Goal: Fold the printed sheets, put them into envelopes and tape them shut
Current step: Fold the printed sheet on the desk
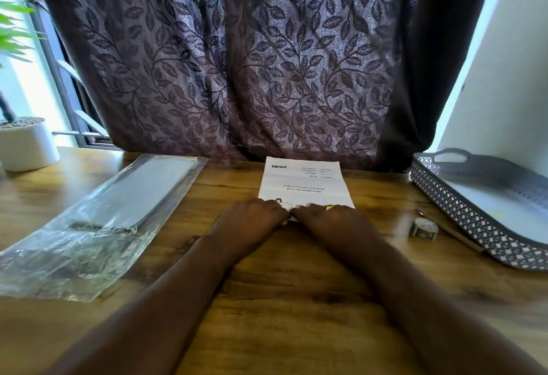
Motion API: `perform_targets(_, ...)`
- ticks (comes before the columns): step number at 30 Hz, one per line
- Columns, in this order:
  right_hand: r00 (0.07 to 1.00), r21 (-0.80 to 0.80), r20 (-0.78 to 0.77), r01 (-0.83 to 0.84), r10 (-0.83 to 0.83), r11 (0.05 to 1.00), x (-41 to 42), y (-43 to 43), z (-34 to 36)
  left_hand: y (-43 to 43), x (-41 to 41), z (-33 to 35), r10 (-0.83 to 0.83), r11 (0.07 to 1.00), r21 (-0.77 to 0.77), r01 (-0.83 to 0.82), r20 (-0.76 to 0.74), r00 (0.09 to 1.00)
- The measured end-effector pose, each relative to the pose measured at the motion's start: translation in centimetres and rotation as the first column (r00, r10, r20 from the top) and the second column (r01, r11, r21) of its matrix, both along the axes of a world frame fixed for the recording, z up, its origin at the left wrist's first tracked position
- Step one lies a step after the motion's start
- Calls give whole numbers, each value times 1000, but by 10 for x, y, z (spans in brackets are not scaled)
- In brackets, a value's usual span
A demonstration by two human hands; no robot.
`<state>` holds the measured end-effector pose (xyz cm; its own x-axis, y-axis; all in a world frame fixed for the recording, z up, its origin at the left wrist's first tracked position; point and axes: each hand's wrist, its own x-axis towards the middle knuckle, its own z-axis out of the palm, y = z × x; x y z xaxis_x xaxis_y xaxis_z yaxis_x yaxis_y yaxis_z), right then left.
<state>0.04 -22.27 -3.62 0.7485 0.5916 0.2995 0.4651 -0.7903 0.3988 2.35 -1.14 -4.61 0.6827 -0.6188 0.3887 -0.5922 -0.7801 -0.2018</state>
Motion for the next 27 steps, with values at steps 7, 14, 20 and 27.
perform_targets(7, 994, -15, -109, 3, -5, 1000, 3, 2, -3, 7, 8, -6, -2, 941, -332, -69, -207, 978)
perform_targets(14, 983, -178, -169, 45, -75, 983, -25, 8, 6, 27, 19, -16, 162, 737, -581, -346, -345, 924)
perform_targets(20, 963, -263, -242, 51, -117, 963, -70, 18, 17, 22, 6, -14, 189, 777, -488, -399, -423, 886)
perform_targets(27, 961, -330, -245, 45, -132, 943, -111, 22, 19, 20, -19, -13, 180, 792, -467, -394, -438, 881)
